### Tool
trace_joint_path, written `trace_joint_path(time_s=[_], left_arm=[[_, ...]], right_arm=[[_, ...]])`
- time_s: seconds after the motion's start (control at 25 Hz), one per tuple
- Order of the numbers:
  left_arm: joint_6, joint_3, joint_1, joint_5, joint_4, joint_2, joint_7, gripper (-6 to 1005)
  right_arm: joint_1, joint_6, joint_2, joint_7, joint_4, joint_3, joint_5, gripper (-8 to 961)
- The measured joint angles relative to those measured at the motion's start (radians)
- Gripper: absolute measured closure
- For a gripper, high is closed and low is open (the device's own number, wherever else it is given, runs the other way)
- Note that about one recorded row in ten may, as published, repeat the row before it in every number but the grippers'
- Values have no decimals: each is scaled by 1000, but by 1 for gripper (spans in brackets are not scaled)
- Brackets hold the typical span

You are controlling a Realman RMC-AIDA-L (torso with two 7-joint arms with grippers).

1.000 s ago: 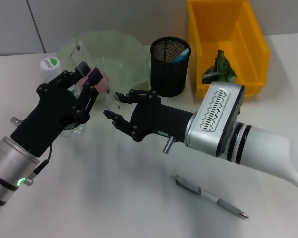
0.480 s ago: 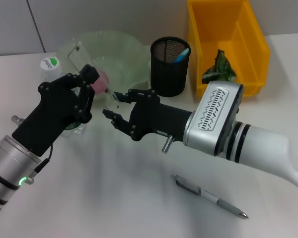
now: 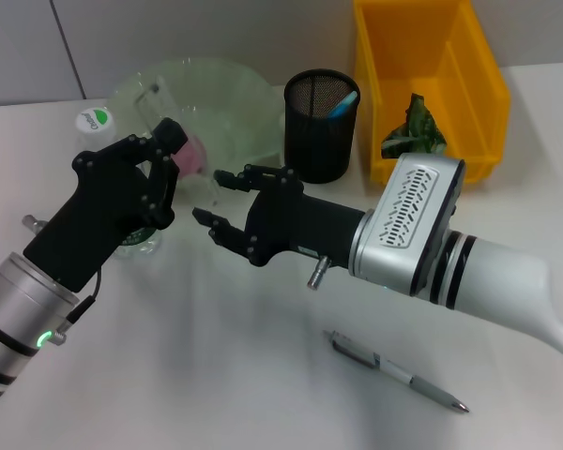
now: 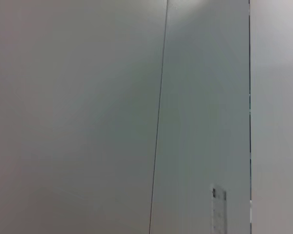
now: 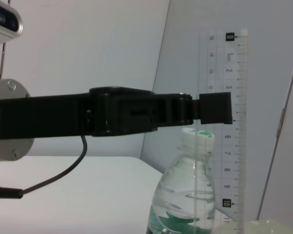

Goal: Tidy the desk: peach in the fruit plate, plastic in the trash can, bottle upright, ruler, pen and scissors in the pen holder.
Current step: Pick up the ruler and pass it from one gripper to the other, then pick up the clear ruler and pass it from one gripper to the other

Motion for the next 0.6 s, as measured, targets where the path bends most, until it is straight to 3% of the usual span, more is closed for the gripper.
trace_joint_path(time_s=[0.6], left_arm=[[13, -7, 7, 4, 13, 0, -2, 968]], right_arm=[[-7, -18, 0, 13, 6, 17, 0, 234]])
